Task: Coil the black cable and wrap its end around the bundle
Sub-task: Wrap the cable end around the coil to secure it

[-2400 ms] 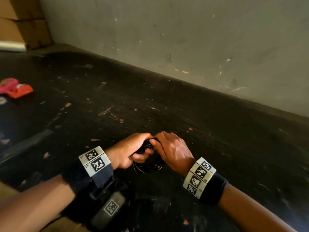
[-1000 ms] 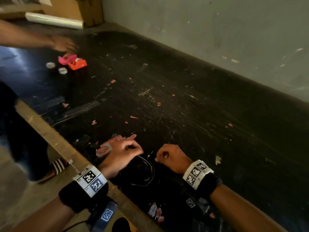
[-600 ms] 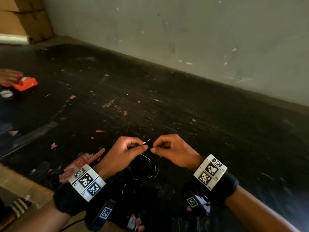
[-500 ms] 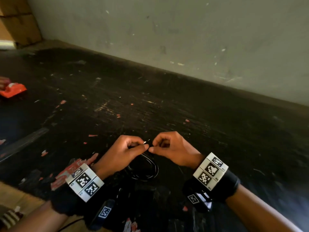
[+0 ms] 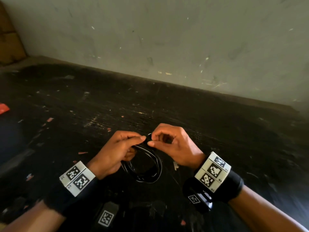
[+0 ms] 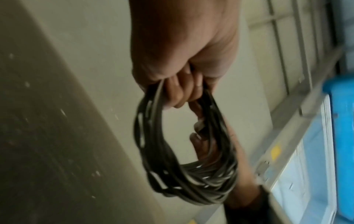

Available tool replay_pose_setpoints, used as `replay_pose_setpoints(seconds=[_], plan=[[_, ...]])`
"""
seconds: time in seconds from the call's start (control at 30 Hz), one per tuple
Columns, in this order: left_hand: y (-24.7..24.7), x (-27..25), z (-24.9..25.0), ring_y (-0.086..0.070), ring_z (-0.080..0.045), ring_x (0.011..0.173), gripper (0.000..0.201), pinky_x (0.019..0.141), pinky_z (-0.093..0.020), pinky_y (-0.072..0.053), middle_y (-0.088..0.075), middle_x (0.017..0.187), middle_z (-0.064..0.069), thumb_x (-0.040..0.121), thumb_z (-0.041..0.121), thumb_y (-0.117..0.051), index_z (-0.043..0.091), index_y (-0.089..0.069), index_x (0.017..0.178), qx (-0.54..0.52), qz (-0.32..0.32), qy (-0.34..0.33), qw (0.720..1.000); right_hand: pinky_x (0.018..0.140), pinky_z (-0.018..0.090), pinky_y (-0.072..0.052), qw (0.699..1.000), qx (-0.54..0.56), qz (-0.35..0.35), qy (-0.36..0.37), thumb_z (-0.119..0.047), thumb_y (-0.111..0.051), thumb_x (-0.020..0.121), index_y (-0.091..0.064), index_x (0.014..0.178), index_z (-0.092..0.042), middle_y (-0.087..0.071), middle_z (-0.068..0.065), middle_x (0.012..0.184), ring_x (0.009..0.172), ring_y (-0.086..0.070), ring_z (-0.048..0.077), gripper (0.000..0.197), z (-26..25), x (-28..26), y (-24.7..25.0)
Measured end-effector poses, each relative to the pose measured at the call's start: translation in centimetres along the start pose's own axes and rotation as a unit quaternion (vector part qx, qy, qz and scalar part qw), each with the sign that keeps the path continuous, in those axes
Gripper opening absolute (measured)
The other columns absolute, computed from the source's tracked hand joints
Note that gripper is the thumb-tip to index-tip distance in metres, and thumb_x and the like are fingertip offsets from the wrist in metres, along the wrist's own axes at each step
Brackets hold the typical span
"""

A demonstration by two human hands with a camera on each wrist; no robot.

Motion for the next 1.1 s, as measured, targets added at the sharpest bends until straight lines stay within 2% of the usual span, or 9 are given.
replay_pose_setpoints(seconds=[0.13, 0.2, 0.37, 0.47, 0.6, 0.73, 0.83, 0.97, 1.1], plan=[[-0.1, 0.1, 0.2, -0.029, -0.002, 0.037, 0.021, 0.038, -0.016, -0.021, -0.037, 0.043, 0.009, 0.085, 0.014, -0.06, 0.009, -0.066, 0.066, -0.031, 0.003, 0.018, 0.999, 0.06, 0.03, -0.048, 0.999, -0.022, 0.005, 0.045, -0.011, -0.069, 0.082, -0.064, 0.081, -0.008, -0.059, 0.008, 0.08, 0.065, -0.054, 0.017, 0.007, -0.8, 0.1, 0.4], [-0.1, 0.0, 0.4, -0.031, -0.003, 0.039, 0.022, 0.04, -0.017, -0.022, -0.039, 0.047, 0.006, 0.085, 0.015, -0.062, 0.011, -0.068, 0.065, -0.037, 0.015, 0.015, 0.999, 0.059, 0.028, -0.047, 0.999, -0.027, 0.008, 0.047, -0.012, -0.069, 0.082, -0.063, 0.08, -0.008, -0.059, 0.008, 0.079, 0.064, -0.053, 0.016, 0.008, -1.1, 0.3, 0.4], [-0.2, -0.8, 3.4, -0.051, -0.005, 0.054, 0.021, 0.053, -0.018, -0.04, -0.061, 0.057, -0.004, 0.09, 0.017, -0.058, 0.011, -0.075, 0.08, 0.164, 0.029, -0.133, 0.977, 0.061, 0.022, -0.051, 0.996, 0.02, 0.047, -0.068, -0.019, -0.073, 0.079, -0.065, 0.083, -0.017, -0.064, -0.002, 0.075, 0.065, -0.059, 0.01, 0.009, -0.4, 0.6, 1.1], [-0.6, -1.2, 4.2, -0.063, -0.02, 0.072, 0.02, 0.068, -0.032, -0.047, -0.07, 0.078, -0.016, 0.091, 0.017, -0.056, 0.016, -0.076, 0.089, 0.233, 0.001, -0.155, 0.96, 0.065, 0.03, -0.055, 0.996, 0.011, 0.03, -0.082, -0.022, -0.073, 0.078, -0.068, 0.088, -0.014, -0.069, 0.006, 0.079, 0.07, -0.065, 0.02, 0.013, -1.2, 0.8, 1.3], [-0.7, -1.6, 4.7, -0.065, -0.025, 0.08, 0.02, 0.073, -0.034, -0.05, -0.072, 0.083, -0.015, 0.091, 0.019, -0.055, 0.019, -0.075, 0.089, 0.261, -0.021, -0.157, 0.952, 0.063, 0.019, -0.051, 0.996, -0.008, -0.027, -0.084, -0.016, -0.07, 0.081, -0.067, 0.088, -0.012, -0.067, 0.003, 0.077, 0.066, -0.06, 0.006, 0.009, -1.6, 1.2, 1.3], [-0.1, -0.7, 4.0, -0.057, -0.012, 0.058, 0.021, 0.056, -0.023, -0.043, -0.066, 0.065, -0.013, 0.091, 0.017, -0.055, 0.009, -0.074, 0.086, 0.192, 0.013, -0.102, 0.976, 0.059, 0.014, -0.043, 0.996, -0.061, -0.049, -0.042, -0.015, -0.066, 0.085, -0.062, 0.088, -0.019, -0.055, -0.01, 0.074, 0.064, -0.052, 0.002, 0.006, -1.9, 1.1, 1.1], [1.3, 0.3, 2.8, -0.036, -0.009, 0.044, 0.02, 0.043, -0.022, -0.025, -0.039, 0.049, -0.004, 0.09, 0.016, -0.057, 0.005, -0.068, 0.078, 0.069, 0.066, -0.023, 0.995, 0.061, 0.019, -0.045, 0.997, -0.059, -0.04, -0.011, -0.016, -0.064, 0.087, -0.059, 0.087, -0.019, -0.054, -0.009, 0.077, 0.068, -0.052, 0.007, 0.006, -2.5, 0.6, 1.5], [1.8, 1.1, 2.3, -0.026, -0.006, 0.04, 0.013, 0.038, -0.02, -0.017, -0.027, 0.049, 0.004, 0.09, 0.015, -0.057, 0.01, -0.061, 0.079, -0.007, 0.076, 0.046, 0.996, 0.065, 0.019, -0.044, 0.999, -0.031, -0.002, 0.019, -0.013, -0.061, 0.088, -0.057, 0.085, -0.014, -0.057, 0.0, 0.094, 0.071, -0.053, 0.006, 0.005, -3.5, 0.3, 2.9], [1.0, 1.4, 2.6, -0.023, -0.005, 0.037, 0.017, 0.038, -0.021, -0.012, -0.025, 0.048, 0.006, 0.09, 0.015, -0.056, 0.012, -0.058, 0.073, -0.029, 0.053, 0.062, 0.996, 0.061, 0.025, -0.054, 0.995, 0.092, -0.023, -0.029, -0.008, -0.053, 0.09, -0.05, 0.093, -0.004, -0.064, 0.006, 0.114, 0.068, -0.064, 0.012, 0.006, -3.6, 0.7, 3.3]])
Point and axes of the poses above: each hand's wrist, its own x-axis towards the middle knuckle, its own y-axis out of the back of the hand, z = x × y, the point moved 6 cm from there along x, towards the middle knuckle
